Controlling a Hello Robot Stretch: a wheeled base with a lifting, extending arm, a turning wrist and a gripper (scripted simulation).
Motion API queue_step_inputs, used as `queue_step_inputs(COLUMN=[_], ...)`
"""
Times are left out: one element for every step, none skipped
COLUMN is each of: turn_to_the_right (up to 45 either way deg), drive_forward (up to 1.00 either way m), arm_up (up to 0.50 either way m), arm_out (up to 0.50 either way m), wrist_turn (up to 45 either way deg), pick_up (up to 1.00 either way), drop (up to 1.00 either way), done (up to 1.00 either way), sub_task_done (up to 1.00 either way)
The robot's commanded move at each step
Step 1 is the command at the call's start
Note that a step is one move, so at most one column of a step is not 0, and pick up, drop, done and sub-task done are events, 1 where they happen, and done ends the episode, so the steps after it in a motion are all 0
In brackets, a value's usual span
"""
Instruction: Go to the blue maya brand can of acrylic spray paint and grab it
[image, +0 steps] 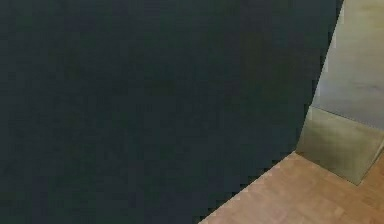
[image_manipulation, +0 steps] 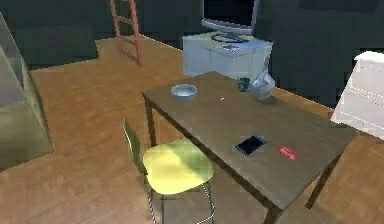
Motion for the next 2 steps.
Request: queue_step_inputs(turn_to_the_right=[36.0,0.0], drive_forward=[0.00,1.00], arm_up=[0.00,0.00], arm_out=[0.00,0.00], wrist_turn=[0.0,0.0], pick_up=[0.00,0.00], drop=[0.00,0.00], done=[0.00,0.00], sub_task_done=[0.00,0.00])
